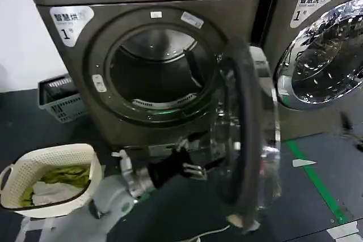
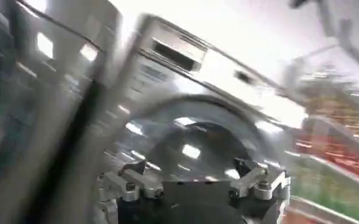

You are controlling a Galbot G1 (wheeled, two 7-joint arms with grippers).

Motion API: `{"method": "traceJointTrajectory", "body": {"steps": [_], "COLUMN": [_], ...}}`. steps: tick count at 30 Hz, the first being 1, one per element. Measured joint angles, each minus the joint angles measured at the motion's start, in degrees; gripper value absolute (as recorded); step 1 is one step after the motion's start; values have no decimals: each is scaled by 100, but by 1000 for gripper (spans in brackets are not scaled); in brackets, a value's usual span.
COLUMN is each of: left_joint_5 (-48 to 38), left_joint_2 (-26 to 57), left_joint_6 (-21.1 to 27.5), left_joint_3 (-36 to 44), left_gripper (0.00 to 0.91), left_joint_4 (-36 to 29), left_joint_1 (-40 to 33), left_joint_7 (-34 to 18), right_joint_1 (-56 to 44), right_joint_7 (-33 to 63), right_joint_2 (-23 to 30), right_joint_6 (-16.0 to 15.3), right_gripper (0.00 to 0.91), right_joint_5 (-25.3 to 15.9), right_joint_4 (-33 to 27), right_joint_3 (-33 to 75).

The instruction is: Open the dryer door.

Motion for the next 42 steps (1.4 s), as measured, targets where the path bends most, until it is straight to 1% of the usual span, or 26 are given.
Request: {"method": "traceJointTrajectory", "body": {"steps": [4,7,9,12,16,19,23,30,34,36,39,42], "left_joint_5": [43,75,52,29,25,23,9,1,8,9,34,74], "left_joint_2": [-157,-317,-434,-653,-976,-1212,-1472,-1885,-2118,-2218,-2383,-2532], "left_joint_6": [-30,-67,-77,-79,-95,-102,-104,-92,-94,-105,-115,-129], "left_joint_3": [537,925,1159,1488,1840,2040,2210,2390,2486,2512,2551,2583], "left_gripper": [907,907,907,907,907,907,907,907,907,907,907,907], "left_joint_4": [267,518,708,986,1312,1568,1897,2406,2641,2746,2933,3090], "left_joint_1": [-424,-754,-976,-1287,-1635,-1857,-2128,-2548,-2753,-2844,-2913,-2962], "left_joint_7": [1,-24,-83,-119,-141,-144,-199,-290,-314,-343,-353,-357], "right_joint_1": [-53,-71,-66,-90,-121,-150,-154,-133,-165,-166,-191,-217], "right_joint_7": [521,935,1174,1366,1500,1560,1533,1399,1426,1560,1662,1664], "right_joint_2": [41,62,63,46,11,-15,-103,-230,-270,-306,-365,-416], "right_joint_6": [-445,-567,-716,-1012,-1442,-1640,-1732,-1751,-1820,-1784,-1823,-1798], "right_gripper": [907,907,907,907,907,907,907,907,907,907,907,907], "right_joint_5": [85,92,289,482,523,576,581,552,576,725,1180,1363], "right_joint_4": [-23,-50,-24,48,72,22,-86,-303,-395,-439,-502,-597], "right_joint_3": [407,700,891,1200,1634,1928,2267,2780,2982,3049,3180,3294]}}
